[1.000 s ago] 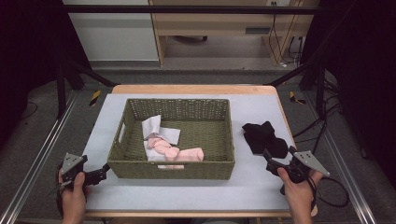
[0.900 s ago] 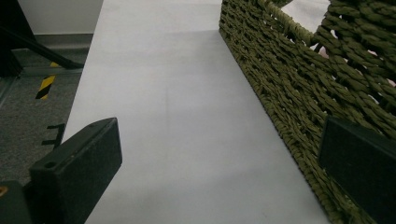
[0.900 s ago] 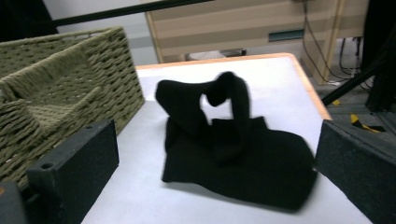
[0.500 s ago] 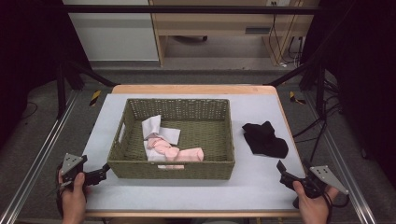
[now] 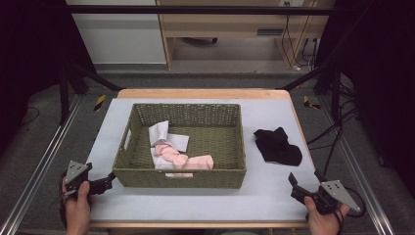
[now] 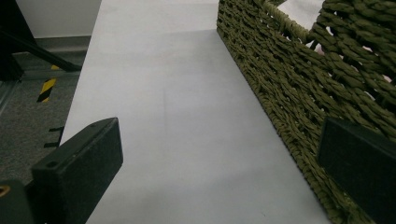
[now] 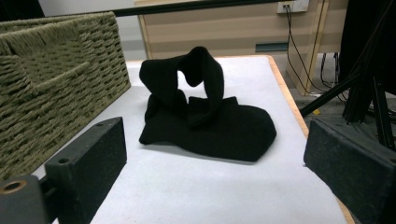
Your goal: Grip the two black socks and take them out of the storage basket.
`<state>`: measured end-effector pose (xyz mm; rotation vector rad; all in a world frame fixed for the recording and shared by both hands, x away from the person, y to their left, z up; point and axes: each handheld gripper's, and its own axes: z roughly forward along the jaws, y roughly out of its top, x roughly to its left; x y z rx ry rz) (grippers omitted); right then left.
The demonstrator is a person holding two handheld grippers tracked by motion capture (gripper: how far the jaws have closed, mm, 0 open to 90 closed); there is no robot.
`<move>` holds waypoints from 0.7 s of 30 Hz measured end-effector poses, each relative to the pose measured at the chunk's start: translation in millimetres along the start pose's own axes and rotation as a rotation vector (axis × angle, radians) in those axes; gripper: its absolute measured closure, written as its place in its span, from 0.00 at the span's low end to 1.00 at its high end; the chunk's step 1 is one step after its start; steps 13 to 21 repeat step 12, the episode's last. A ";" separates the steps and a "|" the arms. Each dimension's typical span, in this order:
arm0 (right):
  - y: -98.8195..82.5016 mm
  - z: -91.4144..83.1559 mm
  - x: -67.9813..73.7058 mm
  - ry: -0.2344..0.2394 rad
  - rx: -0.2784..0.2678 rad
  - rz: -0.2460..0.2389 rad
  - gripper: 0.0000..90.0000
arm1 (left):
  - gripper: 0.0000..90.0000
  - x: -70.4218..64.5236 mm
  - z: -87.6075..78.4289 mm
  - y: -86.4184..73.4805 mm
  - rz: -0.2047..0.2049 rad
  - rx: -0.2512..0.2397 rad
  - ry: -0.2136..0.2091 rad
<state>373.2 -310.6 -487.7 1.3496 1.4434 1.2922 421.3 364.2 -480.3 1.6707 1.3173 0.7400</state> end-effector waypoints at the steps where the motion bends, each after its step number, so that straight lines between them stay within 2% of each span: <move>1: -0.2 -0.2 -0.7 -0.006 -0.005 0.010 0.07 | 0.00 -0.3 0.1 -0.1 -0.002 0.000 0.000; 8: 0.3 -0.6 -5.9 -0.090 -0.009 0.102 0.04 | 0.01 -0.1 0.7 0.2 -0.001 0.006 -0.003; 11: 1.9 1.4 -6.1 -0.085 0.016 0.105 0.04 | 0.01 -0.3 2.8 1.2 0.007 0.028 -0.010; 12: 3.4 2.2 -4.7 -0.069 0.055 0.106 0.05 | 0.01 -0.1 3.1 1.3 0.008 0.031 -0.012; 21: 3.4 2.2 -4.7 -0.069 0.055 0.106 0.05 | 0.01 -0.1 3.1 1.3 0.008 0.031 -0.012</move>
